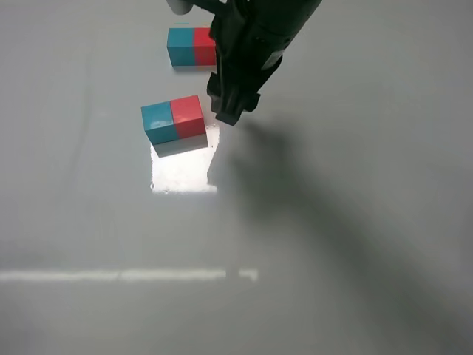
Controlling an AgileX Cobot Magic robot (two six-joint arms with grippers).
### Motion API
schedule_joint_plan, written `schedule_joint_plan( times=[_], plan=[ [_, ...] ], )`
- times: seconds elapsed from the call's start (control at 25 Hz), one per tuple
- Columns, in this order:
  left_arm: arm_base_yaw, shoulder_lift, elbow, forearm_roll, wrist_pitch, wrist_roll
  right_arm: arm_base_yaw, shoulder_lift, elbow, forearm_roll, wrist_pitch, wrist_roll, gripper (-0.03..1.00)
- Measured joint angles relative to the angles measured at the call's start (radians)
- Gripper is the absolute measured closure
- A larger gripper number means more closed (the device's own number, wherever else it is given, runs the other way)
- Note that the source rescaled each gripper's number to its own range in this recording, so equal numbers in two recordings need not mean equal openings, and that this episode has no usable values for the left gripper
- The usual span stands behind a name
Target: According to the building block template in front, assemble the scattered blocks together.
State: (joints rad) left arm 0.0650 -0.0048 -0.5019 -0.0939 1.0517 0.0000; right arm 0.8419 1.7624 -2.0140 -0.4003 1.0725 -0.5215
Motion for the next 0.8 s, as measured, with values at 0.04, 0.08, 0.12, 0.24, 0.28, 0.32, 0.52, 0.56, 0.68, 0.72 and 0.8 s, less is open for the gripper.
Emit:
schedule_joint_plan(
  times=[0.04, 0.08, 0.12, 0.24, 0.28, 0.32, 0.52, 0.56, 0.68, 0.72, 0.8],
  plan=[
    [0.000, 0.000, 0.000, 0.000, 0.000, 0.000, -0.018, -0.007, 0.000, 0.000, 0.013, 0.011, 0.25],
    [0.000, 0.000, 0.000, 0.000, 0.000, 0.000, -0.040, -0.013, 0.000, 0.000, 0.027, 0.019, 0.25],
    [0.000, 0.000, 0.000, 0.000, 0.000, 0.000, -0.069, -0.018, 0.000, 0.000, 0.039, 0.025, 0.25],
    [0.000, 0.000, 0.000, 0.000, 0.000, 0.000, -0.172, -0.040, 0.000, 0.003, 0.092, 0.032, 0.25],
    [0.000, 0.000, 0.000, 0.000, 0.000, 0.000, -0.205, -0.052, 0.003, 0.005, 0.107, 0.043, 0.25],
    [0.000, 0.000, 0.000, 0.000, 0.000, 0.000, -0.244, -0.067, 0.012, 0.008, 0.115, 0.058, 0.25],
    [0.000, 0.000, 0.000, 0.000, 0.000, 0.000, -0.435, -0.200, 0.138, 0.011, 0.119, 0.143, 0.25],
    [0.000, 0.000, 0.000, 0.000, 0.000, 0.000, -0.469, -0.241, 0.184, 0.011, 0.112, 0.155, 0.25],
    [0.000, 0.000, 0.000, 0.000, 0.000, 0.000, -0.568, -0.378, 0.344, 0.020, 0.068, 0.170, 0.25],
    [0.000, 0.000, 0.000, 0.000, 0.000, 0.000, -0.586, -0.433, 0.407, 0.024, 0.043, 0.178, 0.25],
    [0.000, 0.000, 0.000, 0.000, 0.000, 0.000, -0.608, -0.538, 0.522, 0.028, -0.011, 0.203, 0.25]
  ],
)
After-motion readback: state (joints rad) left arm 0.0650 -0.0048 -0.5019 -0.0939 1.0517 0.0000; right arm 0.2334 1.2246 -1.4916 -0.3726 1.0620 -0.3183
